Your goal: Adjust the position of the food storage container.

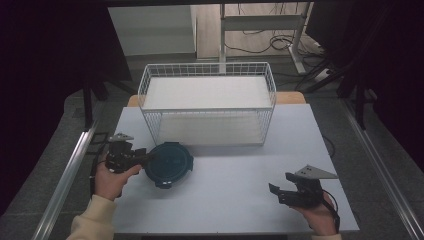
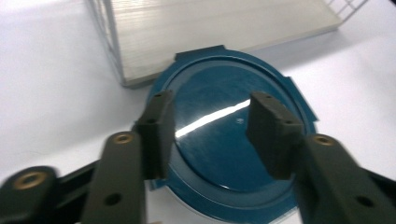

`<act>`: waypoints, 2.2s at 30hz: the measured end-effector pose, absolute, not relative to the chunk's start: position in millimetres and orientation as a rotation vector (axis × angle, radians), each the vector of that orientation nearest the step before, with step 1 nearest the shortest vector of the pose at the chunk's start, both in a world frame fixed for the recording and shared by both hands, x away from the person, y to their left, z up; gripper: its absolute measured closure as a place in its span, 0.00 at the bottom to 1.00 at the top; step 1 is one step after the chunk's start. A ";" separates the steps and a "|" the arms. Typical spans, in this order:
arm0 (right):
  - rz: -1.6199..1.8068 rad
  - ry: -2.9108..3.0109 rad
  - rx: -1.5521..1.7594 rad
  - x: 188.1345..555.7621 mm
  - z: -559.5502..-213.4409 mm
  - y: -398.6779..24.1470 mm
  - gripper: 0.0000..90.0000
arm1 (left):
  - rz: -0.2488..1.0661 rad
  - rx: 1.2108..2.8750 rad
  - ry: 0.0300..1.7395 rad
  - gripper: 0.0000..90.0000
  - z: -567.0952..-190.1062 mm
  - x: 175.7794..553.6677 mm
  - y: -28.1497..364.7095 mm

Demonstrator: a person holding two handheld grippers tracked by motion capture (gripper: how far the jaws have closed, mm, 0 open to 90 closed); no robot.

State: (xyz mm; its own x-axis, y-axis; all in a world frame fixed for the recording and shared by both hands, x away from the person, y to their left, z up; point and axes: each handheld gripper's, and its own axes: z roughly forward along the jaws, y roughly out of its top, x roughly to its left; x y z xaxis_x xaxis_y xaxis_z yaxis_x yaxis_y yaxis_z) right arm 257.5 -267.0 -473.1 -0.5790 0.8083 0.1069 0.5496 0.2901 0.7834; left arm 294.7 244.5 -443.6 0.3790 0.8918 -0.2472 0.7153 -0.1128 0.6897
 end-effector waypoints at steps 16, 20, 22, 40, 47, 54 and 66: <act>1.152 2.233 1.273 258.7 -477.4 -268.0 0.27 | 0.253 1.865 1.495 1.00 -466.5 319.3 274.0; 1.146 2.241 1.266 258.4 -478.2 -265.8 0.27 | 0.261 1.875 1.524 1.00 -474.2 323.8 276.2; 1.144 2.241 1.267 258.5 -478.5 -265.7 0.27 | 0.264 1.888 1.533 1.00 -476.9 326.8 276.6; 1.122 2.253 1.266 258.1 -480.6 -264.0 0.27 | 0.207 1.946 1.590 1.00 -500.2 332.1 275.9; 1.120 2.257 1.265 258.3 -481.0 -263.5 0.27 | 0.197 1.952 1.598 1.00 -500.7 332.4 273.2; 1.119 2.256 1.265 258.5 -480.8 -263.6 0.27 | 0.213 1.956 1.604 1.00 -499.9 331.5 268.8; 1.126 2.246 1.271 258.7 -478.8 -265.8 0.27 | 0.183 1.981 1.577 1.00 -498.7 329.4 255.3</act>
